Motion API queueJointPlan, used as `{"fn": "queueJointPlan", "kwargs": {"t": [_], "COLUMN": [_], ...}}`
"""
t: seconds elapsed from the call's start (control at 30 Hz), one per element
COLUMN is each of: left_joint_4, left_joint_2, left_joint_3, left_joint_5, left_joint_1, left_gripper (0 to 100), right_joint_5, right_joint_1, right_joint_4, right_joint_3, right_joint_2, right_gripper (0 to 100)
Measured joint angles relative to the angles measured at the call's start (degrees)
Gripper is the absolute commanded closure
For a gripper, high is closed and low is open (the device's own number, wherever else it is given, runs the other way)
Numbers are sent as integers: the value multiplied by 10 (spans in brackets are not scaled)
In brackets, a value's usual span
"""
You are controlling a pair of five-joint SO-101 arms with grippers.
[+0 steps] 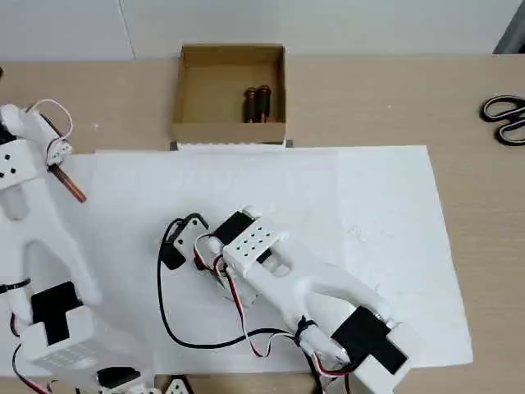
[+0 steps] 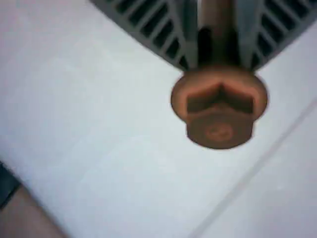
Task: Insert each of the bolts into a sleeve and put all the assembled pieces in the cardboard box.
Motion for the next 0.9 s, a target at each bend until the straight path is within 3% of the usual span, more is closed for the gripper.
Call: {"fn": "queueJointPlan", "kwargs": {"t": [0.27, 0.53, 0.9], "left_joint_4": [0, 0, 1], "left_joint_2": [0, -61, -96], "left_joint_3": [15, 8, 4], "left_joint_5": [0, 0, 7], "left_joint_1": [10, 51, 89], "left_gripper": [994, 994, 994], "right_joint_5": [0, 0, 0], "right_joint_1": [-2, -4, 75], "right_joint_4": [36, 78, 46], "right_joint_3": [-24, -79, -79], "right_joint_2": [-11, -167, -284], "right_gripper": [961, 995, 995]}}
